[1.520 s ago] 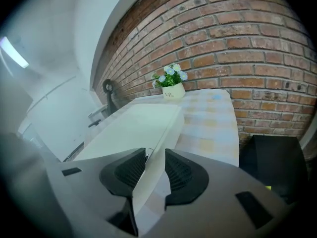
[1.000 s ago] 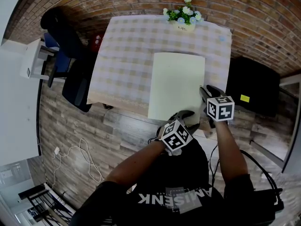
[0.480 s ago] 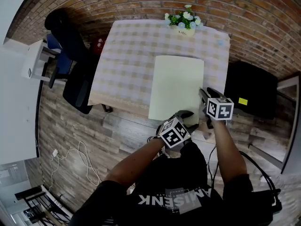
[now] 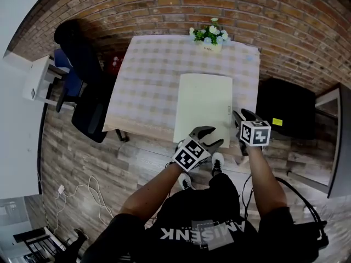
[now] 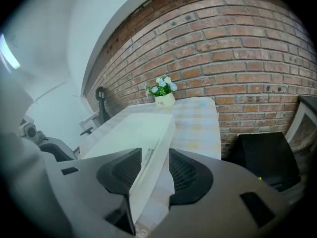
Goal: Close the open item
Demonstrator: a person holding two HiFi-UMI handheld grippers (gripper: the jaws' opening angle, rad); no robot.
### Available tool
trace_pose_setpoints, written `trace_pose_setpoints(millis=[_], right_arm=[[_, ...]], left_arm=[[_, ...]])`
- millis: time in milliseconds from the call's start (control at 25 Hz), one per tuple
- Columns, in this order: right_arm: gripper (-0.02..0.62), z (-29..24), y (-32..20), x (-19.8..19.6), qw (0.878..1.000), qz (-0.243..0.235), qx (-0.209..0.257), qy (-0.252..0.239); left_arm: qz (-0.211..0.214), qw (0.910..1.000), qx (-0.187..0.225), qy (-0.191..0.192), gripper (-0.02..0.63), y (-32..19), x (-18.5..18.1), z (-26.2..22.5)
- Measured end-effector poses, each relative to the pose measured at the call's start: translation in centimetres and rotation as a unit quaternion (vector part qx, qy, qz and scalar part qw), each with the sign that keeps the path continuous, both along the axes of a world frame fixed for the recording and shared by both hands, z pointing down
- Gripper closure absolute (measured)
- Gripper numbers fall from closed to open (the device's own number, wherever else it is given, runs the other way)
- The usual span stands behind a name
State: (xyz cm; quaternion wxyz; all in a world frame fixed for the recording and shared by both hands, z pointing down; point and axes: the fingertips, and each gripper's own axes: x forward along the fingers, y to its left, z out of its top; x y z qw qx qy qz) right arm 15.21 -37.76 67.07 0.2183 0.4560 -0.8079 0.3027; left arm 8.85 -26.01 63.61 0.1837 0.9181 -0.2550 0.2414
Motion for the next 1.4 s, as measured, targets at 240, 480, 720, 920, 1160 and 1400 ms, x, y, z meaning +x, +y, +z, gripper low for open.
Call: trace_pose_setpoints(millis=[240,480,720,920,1160,1400], right_arm=[[0.402,-5.3,1.0,-0.4,0.999,-0.001,0.045,-0.013],[0.428,-11.0,2.4,-0.7,0.995,0.003,0.093,-0.017],[0.454,-16.7,3.7,-1.1,0.989,0.005,0.147,-0.018],[0.470,-21.1,5.7,-1.8,0.982,0.004,0.186,-0.024],[0.506,-25.7,7.4,-2.3,0.972,0.006,0.231,-0.031],[0.515,-28.5,8.5,-2.4,0.965,0.011,0.259,-0.032]], left_arm=[[-0.085,0.9941,0.031,0.060,0.391,-1.4,-4.2,-4.0],[-0.137,0.9839,0.075,0.087,0.409,-2.5,-8.7,-8.8],[-0.197,0.9646,0.127,0.120,0.466,-3.7,-13.5,-14.6],[-0.224,0.9516,0.176,0.115,0.542,-3.0,-16.7,-18.3],[-0.260,0.9349,0.205,0.128,0.587,-2.6,-19.6,-21.8],[-0.276,0.9258,0.221,0.134,0.592,-2.2,-21.9,-24.3]])
